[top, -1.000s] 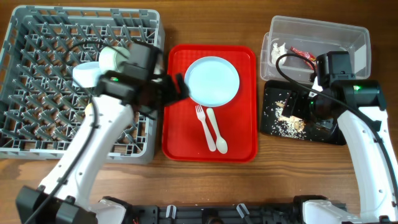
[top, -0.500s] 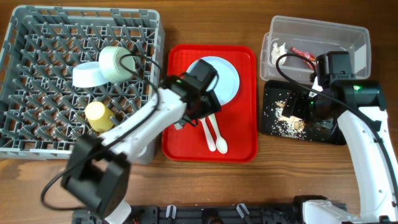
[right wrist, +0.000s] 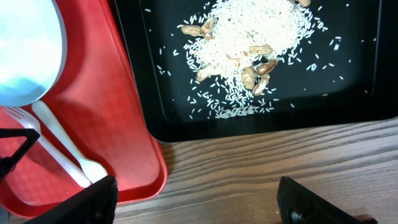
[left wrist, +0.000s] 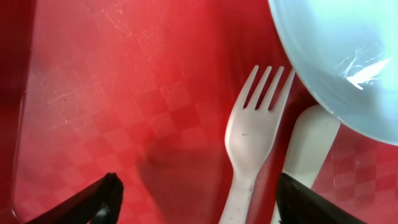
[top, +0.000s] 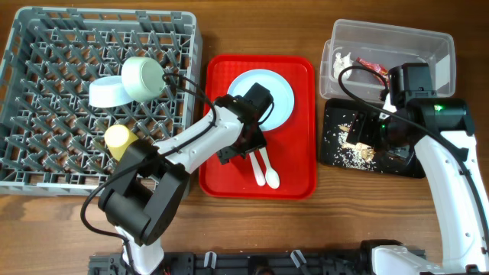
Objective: Sort waste into correct bins and load items into the dishwasher rack
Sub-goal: 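Reach the left gripper to the tray and grasp the white fork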
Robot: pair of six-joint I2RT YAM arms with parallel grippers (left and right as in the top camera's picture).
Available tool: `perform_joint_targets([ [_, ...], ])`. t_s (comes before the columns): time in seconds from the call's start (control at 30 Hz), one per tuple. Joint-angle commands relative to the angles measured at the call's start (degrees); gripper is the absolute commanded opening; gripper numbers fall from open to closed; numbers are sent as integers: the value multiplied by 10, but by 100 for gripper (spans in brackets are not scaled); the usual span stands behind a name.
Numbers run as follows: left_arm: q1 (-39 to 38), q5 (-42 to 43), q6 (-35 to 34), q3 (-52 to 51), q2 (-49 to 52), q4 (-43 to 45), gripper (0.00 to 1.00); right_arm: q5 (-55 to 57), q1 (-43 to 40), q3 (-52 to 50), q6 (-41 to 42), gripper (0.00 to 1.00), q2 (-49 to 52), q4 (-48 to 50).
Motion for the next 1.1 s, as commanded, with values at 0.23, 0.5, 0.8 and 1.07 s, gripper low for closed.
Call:
perform_joint_targets([
  [0.23,-23,-12,-5,-4,34,-3,71,8,-2,10,-7,83,-10,1],
  [0.5,-35,-27,-5,-4,34,1,55,8,-2,10,-7,83,-10,-1],
  [0.8,-35,-27,-5,-4,34,4,36,8,-2,10,-7,83,-10,-1],
  [1.07,-35,-27,-5,-4,34,4,24,8,-2,10,-7,82,-10,-6],
])
